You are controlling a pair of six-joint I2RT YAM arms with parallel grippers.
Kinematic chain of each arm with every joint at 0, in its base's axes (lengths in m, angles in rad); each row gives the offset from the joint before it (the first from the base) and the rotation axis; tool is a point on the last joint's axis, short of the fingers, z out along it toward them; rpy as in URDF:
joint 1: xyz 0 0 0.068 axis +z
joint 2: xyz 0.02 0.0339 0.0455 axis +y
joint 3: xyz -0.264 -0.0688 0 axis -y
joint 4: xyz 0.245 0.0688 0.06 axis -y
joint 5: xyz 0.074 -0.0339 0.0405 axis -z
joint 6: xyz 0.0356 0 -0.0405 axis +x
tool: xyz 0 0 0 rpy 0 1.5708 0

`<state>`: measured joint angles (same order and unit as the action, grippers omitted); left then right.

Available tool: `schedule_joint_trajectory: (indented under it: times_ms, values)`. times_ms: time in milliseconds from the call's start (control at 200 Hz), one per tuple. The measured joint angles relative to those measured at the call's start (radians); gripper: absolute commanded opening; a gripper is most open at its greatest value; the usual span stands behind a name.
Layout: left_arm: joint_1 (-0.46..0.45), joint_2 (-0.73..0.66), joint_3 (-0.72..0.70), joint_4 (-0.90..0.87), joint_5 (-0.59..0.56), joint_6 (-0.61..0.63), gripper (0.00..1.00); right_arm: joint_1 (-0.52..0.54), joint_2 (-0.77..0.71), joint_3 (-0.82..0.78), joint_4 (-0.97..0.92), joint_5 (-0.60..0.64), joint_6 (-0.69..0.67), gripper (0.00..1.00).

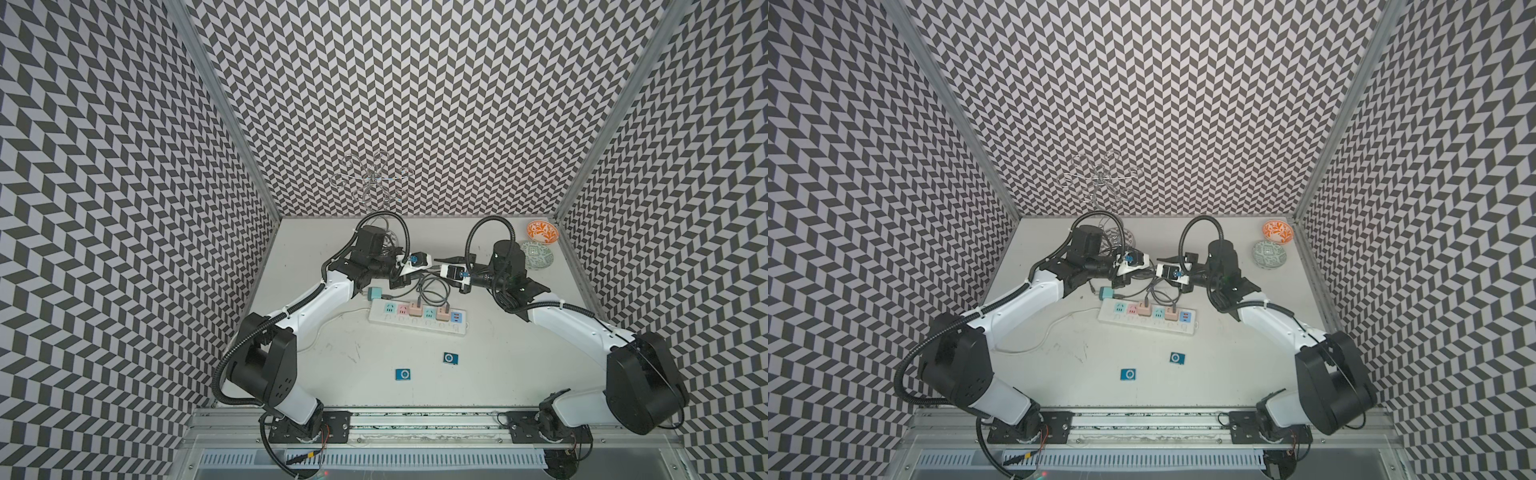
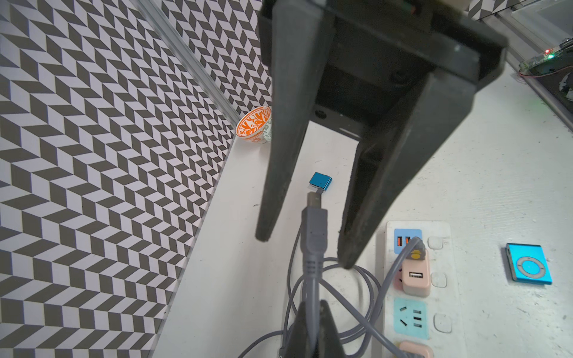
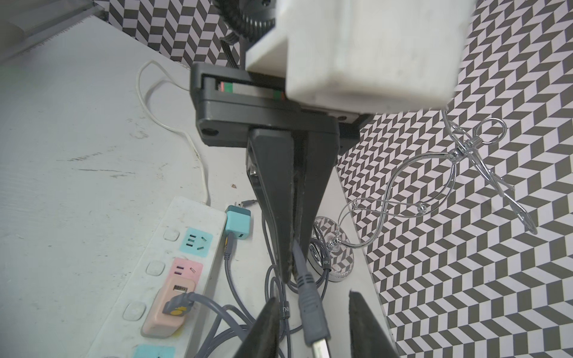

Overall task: Charge mp3
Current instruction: Pick up the charging cable from the center of the board.

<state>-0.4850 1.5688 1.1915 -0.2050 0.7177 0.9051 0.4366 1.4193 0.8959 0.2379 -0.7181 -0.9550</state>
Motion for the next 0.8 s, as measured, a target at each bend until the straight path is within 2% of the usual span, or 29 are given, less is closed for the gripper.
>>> schedule_joint_trajectory:
  times_ms: [115,295,456,536,646,751,801]
  values:
    - [-0.002,0.0,0.0,-0.001,-0.001,0.003,0.0,0.0,0.0,0.0,-0.003,-0.004,-0.004,0.19]
    - [-0.002,0.0,0.0,-0.003,-0.004,0.007,0.0,0.0,0.0,0.0,-0.008,0.001,-0.004,0.19]
    - [-0.002,0.0,0.0,-0.006,-0.006,0.011,0.0,0.0,-0.001,0.0,-0.019,0.008,-0.006,0.13]
    - [-0.002,0.0,0.0,-0.008,-0.009,0.014,0.0,0.0,-0.002,0.0,-0.031,0.008,-0.009,0.04]
    - [-0.002,0.0,0.0,-0.009,-0.011,0.014,0.0,0.0,-0.003,0.0,-0.038,0.008,-0.01,0.0]
    - [-0.003,-0.002,-0.007,-0.001,-0.01,0.018,0.31,-0.001,-0.003,0.0,-0.047,0.007,-0.006,0.0]
    - [-0.003,-0.008,-0.024,0.013,-0.01,0.007,0.37,-0.004,-0.003,0.001,-0.055,0.002,0.001,0.0]
